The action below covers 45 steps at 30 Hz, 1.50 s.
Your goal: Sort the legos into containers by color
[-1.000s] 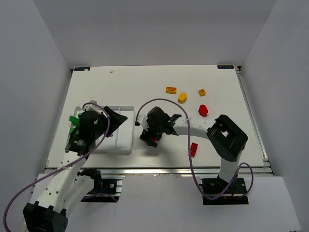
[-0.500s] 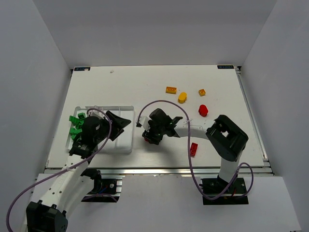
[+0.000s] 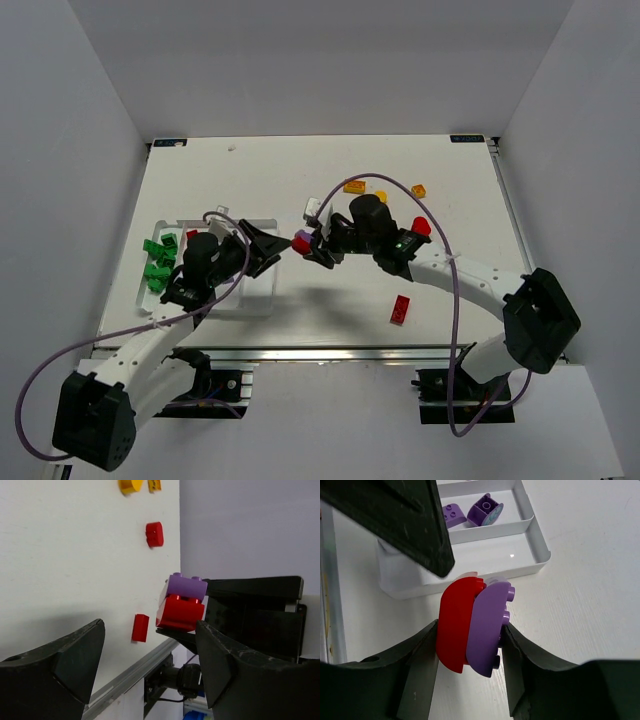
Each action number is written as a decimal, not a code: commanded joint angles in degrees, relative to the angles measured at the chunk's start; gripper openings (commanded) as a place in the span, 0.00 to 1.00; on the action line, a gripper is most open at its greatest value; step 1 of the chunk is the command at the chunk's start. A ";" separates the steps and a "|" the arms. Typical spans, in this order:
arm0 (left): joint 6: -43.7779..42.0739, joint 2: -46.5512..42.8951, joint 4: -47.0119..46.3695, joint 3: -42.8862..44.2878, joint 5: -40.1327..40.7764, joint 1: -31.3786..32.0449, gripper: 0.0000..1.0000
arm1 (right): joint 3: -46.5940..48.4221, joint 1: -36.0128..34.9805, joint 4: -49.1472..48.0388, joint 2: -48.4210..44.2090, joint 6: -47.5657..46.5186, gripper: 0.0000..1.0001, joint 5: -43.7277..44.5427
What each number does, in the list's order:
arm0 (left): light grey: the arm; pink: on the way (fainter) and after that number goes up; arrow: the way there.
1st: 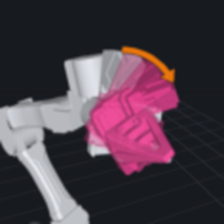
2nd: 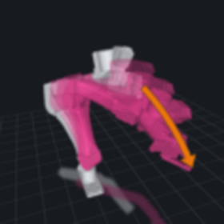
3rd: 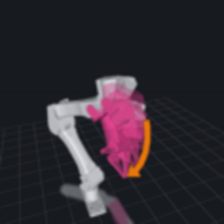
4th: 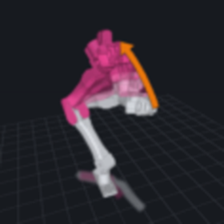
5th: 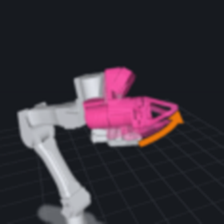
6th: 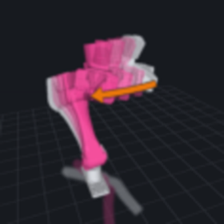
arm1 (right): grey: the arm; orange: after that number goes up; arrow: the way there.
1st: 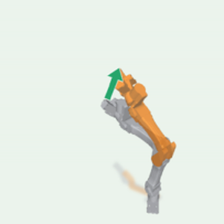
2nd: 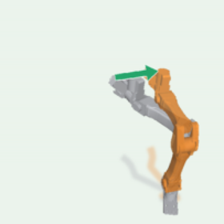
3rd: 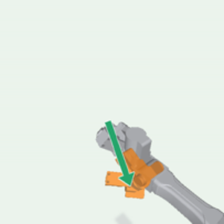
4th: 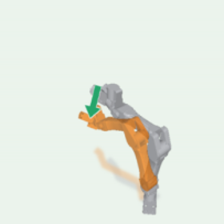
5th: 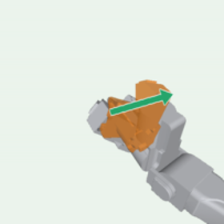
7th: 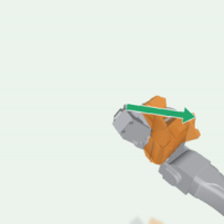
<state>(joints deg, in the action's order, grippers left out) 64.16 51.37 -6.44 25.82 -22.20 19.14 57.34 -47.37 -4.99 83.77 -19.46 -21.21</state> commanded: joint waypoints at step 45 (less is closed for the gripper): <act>-6.15 6.90 -13.87 1.86 -1.10 6.35 0.13 | 5.85 -0.26 1.99 0.08 -1.79 0.89 -14.71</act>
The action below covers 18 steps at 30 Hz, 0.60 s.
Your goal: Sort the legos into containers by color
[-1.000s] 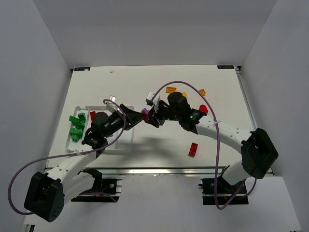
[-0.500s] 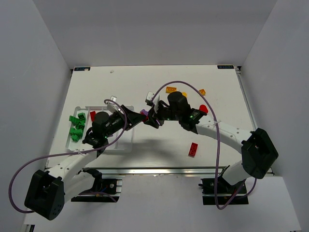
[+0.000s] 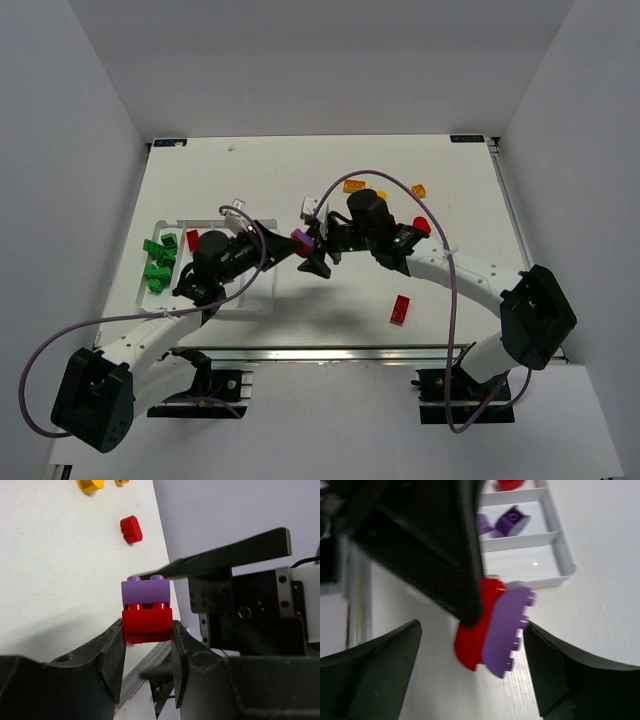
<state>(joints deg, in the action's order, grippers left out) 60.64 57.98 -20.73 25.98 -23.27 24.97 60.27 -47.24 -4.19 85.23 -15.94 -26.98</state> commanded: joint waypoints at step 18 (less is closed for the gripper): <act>-35.59 -16.30 21.26 0.93 -3.17 0.78 0.03 | 14.33 9.63 31.14 3.35 -28.87 0.89 -34.62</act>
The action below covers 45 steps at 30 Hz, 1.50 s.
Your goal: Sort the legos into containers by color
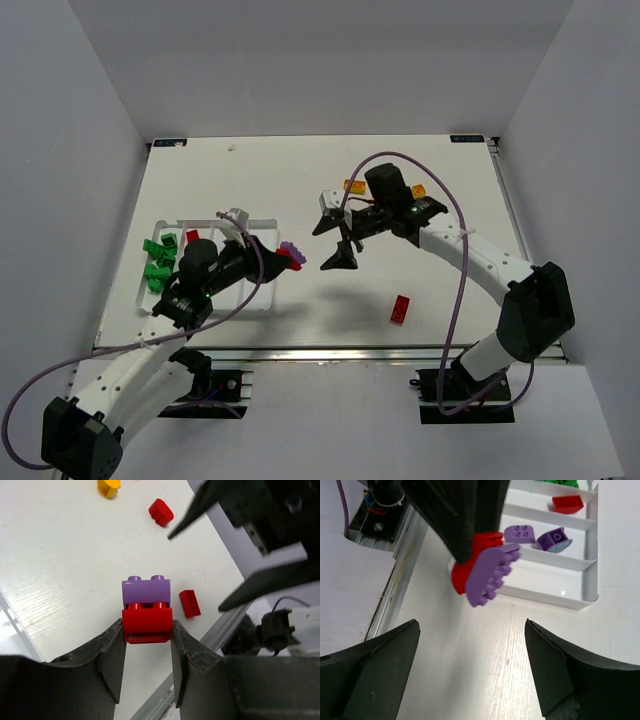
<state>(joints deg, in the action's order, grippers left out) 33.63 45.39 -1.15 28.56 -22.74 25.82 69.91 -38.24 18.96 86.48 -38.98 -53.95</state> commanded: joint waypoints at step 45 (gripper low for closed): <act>-19.92 -1.88 0.80 1.41 -8.99 4.41 0.00 | 23.25 -4.12 32.09 19.61 -17.88 0.61 -15.39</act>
<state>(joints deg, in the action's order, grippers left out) 14.79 44.53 -0.49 28.47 -31.99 29.87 90.61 -42.13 46.65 106.13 -52.77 -67.59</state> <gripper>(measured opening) 0.464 0.611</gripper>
